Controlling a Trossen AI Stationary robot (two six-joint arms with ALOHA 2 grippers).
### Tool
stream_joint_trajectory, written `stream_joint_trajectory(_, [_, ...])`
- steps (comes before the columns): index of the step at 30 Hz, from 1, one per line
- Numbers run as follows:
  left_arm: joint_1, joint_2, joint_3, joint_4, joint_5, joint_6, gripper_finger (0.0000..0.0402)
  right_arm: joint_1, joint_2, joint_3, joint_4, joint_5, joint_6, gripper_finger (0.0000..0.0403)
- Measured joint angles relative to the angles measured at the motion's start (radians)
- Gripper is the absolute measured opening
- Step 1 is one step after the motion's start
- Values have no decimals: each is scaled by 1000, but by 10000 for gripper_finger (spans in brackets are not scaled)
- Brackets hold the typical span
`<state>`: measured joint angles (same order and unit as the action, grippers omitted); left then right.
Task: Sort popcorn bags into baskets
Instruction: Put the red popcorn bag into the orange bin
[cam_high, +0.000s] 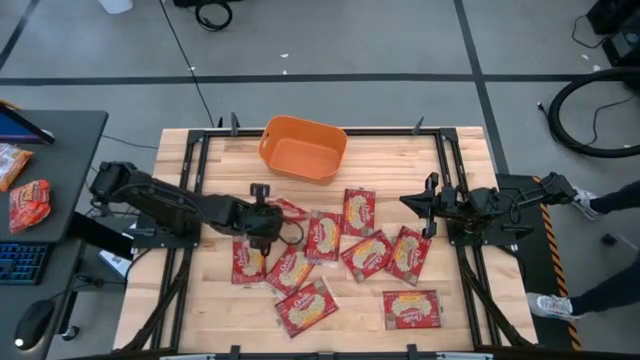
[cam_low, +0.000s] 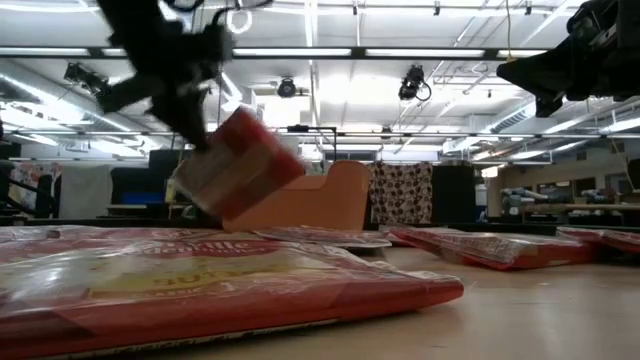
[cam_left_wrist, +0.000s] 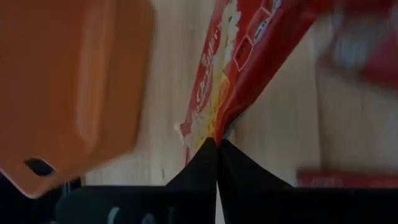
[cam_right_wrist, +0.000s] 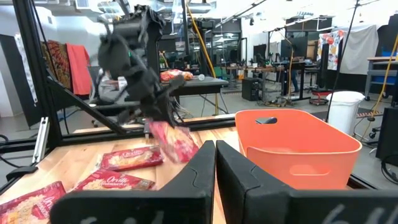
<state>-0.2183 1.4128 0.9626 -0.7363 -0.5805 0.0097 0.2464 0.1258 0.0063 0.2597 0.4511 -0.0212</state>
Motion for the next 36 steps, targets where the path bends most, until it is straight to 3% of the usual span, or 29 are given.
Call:
stream_joint_trajectory(5, [41,0,94,33,-78,44,1,0,0,0,0,0,0,20])
stream_joint_trajectory(9, [108,0,111,142,-209,196,1,0,0,0,0,0,0,20])
stream_joint_trajectory(11, [159,4,110,223,-227,272,2,0,0,0,0,0,0,20])
stream_joint_trajectory(14, [250,30,110,313,-207,350,3,0,0,0,0,0,0,20])
stream_joint_trajectory(19, [408,108,110,431,-56,393,4,0,0,0,0,0,0,20])
stream_joint_trajectory(22, [481,179,110,507,-19,443,5,0,0,0,0,0,0,20])
stream_joint_trajectory(30, [584,324,110,576,-34,514,10,0,0,0,0,0,0,20])
stream_joint_trajectory(36, [537,327,110,490,-140,493,80,0,0,0,0,0,0,20])
